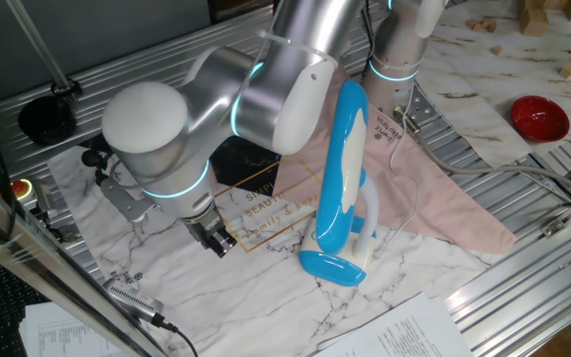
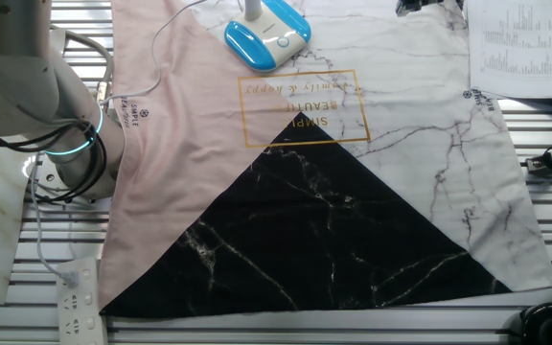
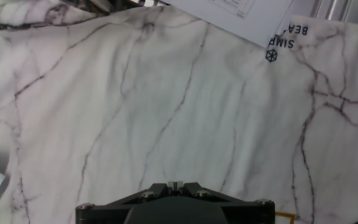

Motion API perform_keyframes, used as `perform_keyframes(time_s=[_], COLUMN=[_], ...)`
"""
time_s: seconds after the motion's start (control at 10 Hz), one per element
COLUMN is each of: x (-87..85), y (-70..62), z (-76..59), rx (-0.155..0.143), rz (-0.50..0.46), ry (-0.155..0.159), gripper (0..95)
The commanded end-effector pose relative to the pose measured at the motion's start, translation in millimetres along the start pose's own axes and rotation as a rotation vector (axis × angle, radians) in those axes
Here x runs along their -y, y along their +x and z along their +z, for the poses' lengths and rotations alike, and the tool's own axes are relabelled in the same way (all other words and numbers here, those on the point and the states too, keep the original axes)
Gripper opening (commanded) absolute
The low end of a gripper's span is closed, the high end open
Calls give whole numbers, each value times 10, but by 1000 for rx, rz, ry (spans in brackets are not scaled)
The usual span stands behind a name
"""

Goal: Turn on the desk lamp by pressing the button

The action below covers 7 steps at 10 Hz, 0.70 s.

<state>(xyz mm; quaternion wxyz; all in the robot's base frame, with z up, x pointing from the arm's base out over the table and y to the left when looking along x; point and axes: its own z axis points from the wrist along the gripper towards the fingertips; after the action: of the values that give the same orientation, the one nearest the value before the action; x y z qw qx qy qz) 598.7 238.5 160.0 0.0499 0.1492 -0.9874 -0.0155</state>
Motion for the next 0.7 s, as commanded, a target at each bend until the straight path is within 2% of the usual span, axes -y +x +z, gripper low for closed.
perform_keyframes(time_s=[0.1, 0.2, 0.4, 0.6, 0.7], x=[34, 41, -17, -125, -183], y=[-52, -72, -217, -210, -185], z=[-14, -10, 82, 83, 91], rx=[3, 7, 27, 26, 24], rz=[-17, -18, 6, 29, 36], ry=[-2, -6, -25, -49, -48], gripper=[0, 0, 0, 0, 0])
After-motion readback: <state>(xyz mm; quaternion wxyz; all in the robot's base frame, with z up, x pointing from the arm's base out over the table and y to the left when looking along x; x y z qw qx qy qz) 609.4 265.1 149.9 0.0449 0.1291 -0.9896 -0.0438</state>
